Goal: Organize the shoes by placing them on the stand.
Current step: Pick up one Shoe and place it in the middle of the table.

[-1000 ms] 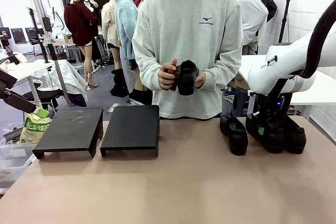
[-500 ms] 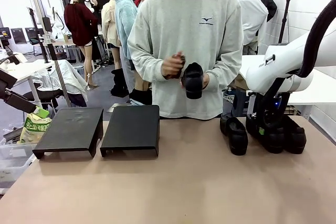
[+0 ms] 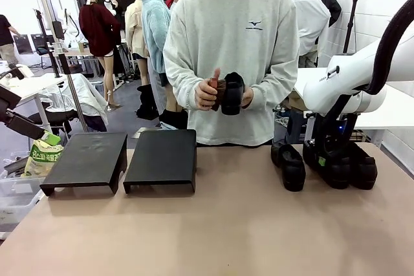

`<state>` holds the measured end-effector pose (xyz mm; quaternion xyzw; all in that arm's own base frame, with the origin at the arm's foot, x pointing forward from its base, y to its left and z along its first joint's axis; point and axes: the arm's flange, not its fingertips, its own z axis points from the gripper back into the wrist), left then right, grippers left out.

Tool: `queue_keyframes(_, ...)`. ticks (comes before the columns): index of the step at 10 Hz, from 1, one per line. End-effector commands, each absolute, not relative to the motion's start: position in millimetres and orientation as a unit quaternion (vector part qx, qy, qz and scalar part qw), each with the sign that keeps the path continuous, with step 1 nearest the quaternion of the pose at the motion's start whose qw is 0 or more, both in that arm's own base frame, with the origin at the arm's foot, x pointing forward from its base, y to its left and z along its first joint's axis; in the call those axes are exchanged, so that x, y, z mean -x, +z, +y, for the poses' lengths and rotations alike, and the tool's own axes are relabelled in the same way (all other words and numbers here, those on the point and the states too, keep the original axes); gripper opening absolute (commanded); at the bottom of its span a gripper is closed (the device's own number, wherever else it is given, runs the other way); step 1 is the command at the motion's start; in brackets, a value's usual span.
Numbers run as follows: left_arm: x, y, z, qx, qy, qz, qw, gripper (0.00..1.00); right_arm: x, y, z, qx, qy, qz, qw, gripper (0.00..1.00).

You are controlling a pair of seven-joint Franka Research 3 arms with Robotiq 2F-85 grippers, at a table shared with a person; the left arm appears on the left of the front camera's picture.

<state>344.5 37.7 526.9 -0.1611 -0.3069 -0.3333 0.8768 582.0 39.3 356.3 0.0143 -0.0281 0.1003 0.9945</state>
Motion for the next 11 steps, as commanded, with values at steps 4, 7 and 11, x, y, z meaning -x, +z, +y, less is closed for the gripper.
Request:
queue_keyframes(4,-344.1,526.1,40.7,0.157,-0.34,-0.306,0.875,1.0,-539.0,422.1,80.5,0.068,0.064,-0.113,0.989,0.0)
queue_keyframes(7,-344.1,526.1,40.7,0.157,-0.34,-0.306,0.875,1.0,-487.2,460.2,114.4,0.066,0.046,-0.145,0.986,0.0)
queue_keyframes(11,-344.1,526.1,40.7,0.157,-0.34,-0.306,0.875,1.0,-469.0,465.0,139.3,0.046,0.073,-0.136,0.987,0.0)
